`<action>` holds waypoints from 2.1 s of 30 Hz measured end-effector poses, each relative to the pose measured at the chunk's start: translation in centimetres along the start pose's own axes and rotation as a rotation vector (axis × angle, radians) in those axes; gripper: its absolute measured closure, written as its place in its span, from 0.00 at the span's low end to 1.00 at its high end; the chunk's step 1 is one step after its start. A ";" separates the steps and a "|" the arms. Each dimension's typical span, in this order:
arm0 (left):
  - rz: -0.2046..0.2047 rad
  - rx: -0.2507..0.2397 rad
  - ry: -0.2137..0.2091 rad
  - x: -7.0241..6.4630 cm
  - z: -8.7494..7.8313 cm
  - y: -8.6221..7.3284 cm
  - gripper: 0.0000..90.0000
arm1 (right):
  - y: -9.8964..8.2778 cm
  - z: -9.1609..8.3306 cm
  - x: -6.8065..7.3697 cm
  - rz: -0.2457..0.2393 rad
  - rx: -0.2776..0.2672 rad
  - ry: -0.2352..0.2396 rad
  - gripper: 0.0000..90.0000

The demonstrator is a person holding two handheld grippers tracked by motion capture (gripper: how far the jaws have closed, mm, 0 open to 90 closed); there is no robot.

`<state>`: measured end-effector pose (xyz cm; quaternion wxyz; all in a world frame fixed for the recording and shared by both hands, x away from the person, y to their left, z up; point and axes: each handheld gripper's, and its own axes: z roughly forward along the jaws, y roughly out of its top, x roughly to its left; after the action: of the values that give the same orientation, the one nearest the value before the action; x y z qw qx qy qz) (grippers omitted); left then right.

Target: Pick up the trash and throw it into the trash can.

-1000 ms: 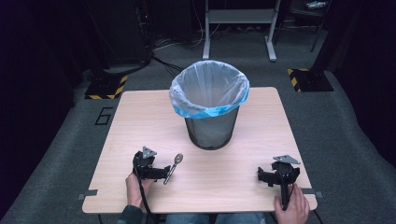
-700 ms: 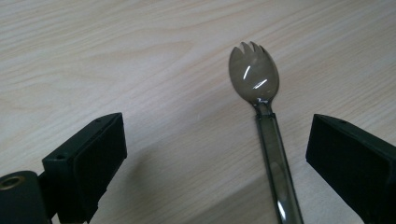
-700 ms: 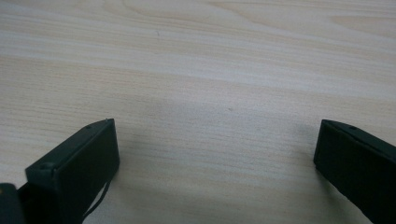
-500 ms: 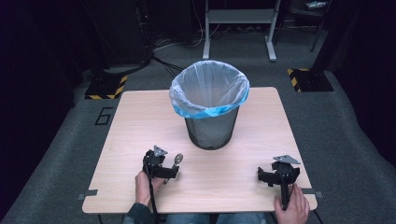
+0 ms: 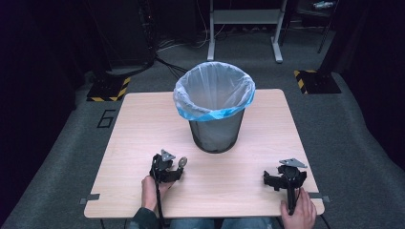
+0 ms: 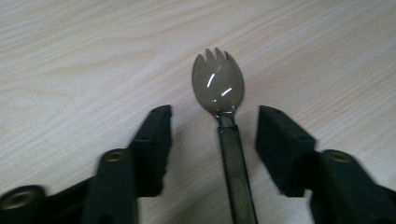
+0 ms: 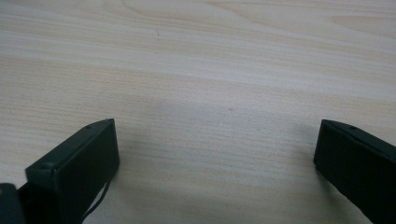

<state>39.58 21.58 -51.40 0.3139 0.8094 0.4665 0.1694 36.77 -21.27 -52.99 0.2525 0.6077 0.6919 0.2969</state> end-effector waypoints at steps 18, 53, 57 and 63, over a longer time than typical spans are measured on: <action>-0.059 -0.067 -0.030 0.7 -0.6 -0.7 0.88 | 0.0 0.0 0.0 0.003 0.001 0.001 0.00; -0.044 -0.134 -0.009 2.1 -4.1 1.4 0.88 | 0.0 0.0 0.0 0.000 0.000 0.000 0.00; -0.036 -0.143 -0.005 2.4 -4.6 1.9 0.88 | 0.0 0.0 0.0 -0.003 -0.002 0.001 0.00; -0.043 -0.150 -0.008 2.9 -5.2 2.4 0.88 | 0.0 0.0 0.0 -0.002 -0.001 0.000 0.00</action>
<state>39.66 24.98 -46.03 0.3791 0.7740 0.4687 0.1939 36.78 -21.28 -52.99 0.2532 0.6068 0.6924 0.2971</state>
